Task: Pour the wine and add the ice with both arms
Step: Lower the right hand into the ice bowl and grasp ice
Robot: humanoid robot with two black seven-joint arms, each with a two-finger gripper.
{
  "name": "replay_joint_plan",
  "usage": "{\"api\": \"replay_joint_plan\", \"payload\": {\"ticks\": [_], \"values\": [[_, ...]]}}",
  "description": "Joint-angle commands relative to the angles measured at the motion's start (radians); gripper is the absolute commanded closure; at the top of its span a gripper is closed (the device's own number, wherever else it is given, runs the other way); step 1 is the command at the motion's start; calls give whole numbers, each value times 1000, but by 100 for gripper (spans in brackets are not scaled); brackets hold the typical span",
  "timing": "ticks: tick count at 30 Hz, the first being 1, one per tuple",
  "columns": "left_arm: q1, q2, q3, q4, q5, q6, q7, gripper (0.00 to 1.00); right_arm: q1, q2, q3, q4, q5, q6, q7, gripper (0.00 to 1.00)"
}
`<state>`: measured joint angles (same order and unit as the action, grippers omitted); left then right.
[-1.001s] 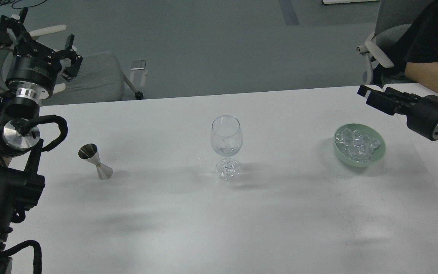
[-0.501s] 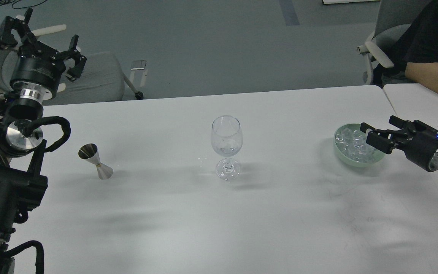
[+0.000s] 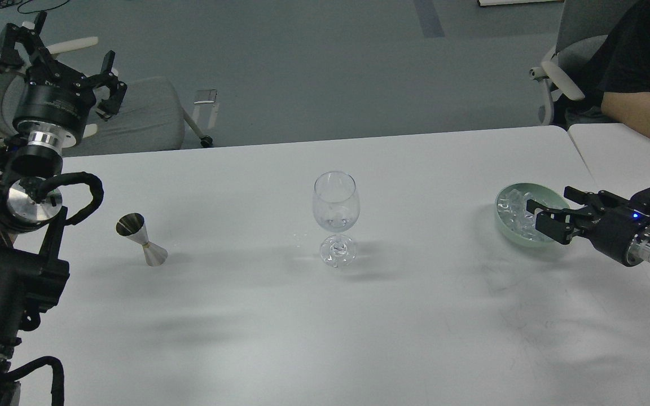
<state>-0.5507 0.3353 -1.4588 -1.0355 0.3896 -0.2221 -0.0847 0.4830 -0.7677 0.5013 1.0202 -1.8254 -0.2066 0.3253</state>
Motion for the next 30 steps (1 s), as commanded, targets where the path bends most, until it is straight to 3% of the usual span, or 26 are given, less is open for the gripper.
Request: {"api": "replay_joint_plan", "payload": {"ticks": [1,13,18,19,20,30], "values": [[-3,1,0,0,0,-5,0,2,-1,16,-4,-2,0,1,0,22],[-3,2,0,0,0,-17,0,2,5,79,-7,-66,0,3,-2,23],[-3,5,0,0,0,-20,0,2,6,79,-7,-74,-2,6,-2,42],[-3,5,0,0,0,-20,0,2,6,79,-7,-74,-2,6,-2,42],[-5,5,0,0,0,-20,0,2,8,79,-7,-78,0,9,-2,49],[-3,8,0,0,0,-20,0,2,8,79,-7,-83,-2,9,-2,65]]}}
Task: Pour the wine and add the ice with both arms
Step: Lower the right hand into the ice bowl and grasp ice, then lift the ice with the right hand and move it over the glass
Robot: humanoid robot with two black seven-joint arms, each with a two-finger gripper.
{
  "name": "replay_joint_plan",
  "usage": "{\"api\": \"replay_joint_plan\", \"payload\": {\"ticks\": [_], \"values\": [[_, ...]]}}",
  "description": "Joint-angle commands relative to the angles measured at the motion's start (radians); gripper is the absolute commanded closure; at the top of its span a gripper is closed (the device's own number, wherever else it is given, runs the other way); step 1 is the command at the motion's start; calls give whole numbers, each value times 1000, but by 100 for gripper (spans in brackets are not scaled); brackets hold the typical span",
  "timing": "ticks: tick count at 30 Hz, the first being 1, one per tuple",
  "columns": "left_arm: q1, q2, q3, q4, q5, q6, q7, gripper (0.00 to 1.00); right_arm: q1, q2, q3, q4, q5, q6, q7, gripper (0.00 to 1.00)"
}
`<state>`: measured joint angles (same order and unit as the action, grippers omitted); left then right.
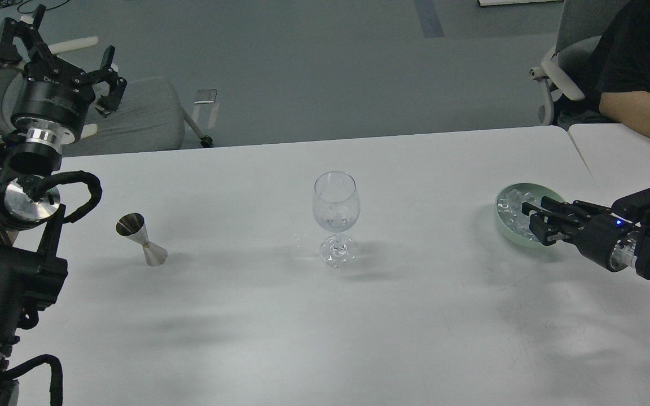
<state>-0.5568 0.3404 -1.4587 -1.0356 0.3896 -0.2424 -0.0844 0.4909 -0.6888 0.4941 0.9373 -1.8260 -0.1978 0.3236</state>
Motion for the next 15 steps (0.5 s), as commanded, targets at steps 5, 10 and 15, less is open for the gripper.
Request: {"api": "replay_joint_plan", "payload": {"ticks": [5,10,15], "values": [[5,6,0,0,0,0,0,2,-2,0,0,1,1,0,0,89],[5,6,0,0,0,0,0,2,8,0,3,11,8,0,-1,100],[3,5,0,0,0,0,0,2,26,-54,9,93,19,0,0,100]]}}
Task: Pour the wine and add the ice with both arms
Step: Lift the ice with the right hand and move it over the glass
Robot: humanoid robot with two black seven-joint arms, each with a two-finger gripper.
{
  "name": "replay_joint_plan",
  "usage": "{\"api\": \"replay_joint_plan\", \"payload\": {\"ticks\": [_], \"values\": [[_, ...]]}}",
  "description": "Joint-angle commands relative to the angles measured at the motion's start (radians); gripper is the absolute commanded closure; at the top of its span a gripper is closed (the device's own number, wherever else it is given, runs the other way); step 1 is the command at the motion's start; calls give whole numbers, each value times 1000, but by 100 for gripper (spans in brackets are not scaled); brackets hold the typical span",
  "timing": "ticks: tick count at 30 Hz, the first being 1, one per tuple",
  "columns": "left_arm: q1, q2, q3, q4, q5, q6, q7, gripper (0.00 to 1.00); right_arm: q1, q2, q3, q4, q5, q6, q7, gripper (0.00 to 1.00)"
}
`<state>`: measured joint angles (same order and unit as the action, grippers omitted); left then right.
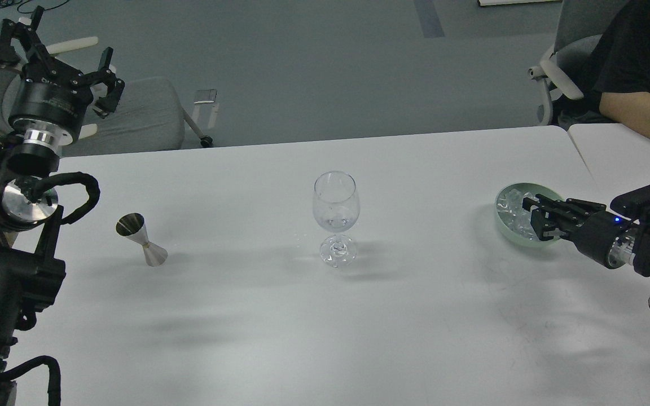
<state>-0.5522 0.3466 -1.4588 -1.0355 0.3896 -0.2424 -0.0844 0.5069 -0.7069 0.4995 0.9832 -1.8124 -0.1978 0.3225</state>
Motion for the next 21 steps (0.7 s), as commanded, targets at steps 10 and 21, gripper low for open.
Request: {"api": "replay_joint_plan", "payload": {"ticks": [10,21], "values": [[-2,-5,0,0,0,0,0,2,80,-284,22,429,85,49,9,100],[-3,-9,2,0,0,0,0,2,284,-238,14,563,104,196,-5,100]]}}
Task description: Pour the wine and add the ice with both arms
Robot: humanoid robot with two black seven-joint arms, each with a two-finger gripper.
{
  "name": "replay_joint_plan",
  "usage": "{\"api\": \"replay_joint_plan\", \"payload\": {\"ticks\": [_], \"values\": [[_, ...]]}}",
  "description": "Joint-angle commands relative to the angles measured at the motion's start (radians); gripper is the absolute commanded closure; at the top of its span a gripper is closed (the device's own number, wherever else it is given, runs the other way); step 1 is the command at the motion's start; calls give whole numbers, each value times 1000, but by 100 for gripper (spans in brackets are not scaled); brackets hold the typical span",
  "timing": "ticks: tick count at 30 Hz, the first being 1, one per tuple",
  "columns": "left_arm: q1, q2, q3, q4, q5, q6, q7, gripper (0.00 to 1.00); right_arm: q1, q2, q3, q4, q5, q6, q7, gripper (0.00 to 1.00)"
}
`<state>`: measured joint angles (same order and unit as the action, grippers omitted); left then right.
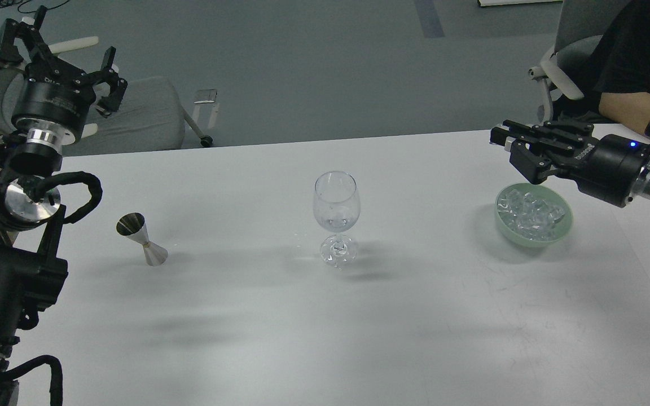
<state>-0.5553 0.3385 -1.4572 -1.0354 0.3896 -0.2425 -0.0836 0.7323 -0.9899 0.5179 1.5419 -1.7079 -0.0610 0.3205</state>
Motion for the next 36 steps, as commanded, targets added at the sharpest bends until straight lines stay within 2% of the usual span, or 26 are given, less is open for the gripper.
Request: {"api": "replay_joint_plan", "payload": {"ticks": [1,3,9,17,28,36], "values": [[0,-1,0,0,0,0,1,2,71,68,-6,4,-1,75,-3,100],[0,-3,0,0,0,0,-1,2,114,143,-9,1,-4,118,-6,100],[-2,0,0,0,0,0,1,2,174,267,-30,-9,-10,187,-14,100],[-3,-3,0,-2,0,0,1,2,288,382,-160,-46,-12,208,-14,100],[-2,-7,0,-3,2,0,1,2,325,477,-176,-124,-19,254,-18,100],[0,-6,0,-11,0,0,1,2,363,493,-219,-152,-18,288,-17,100]]}}
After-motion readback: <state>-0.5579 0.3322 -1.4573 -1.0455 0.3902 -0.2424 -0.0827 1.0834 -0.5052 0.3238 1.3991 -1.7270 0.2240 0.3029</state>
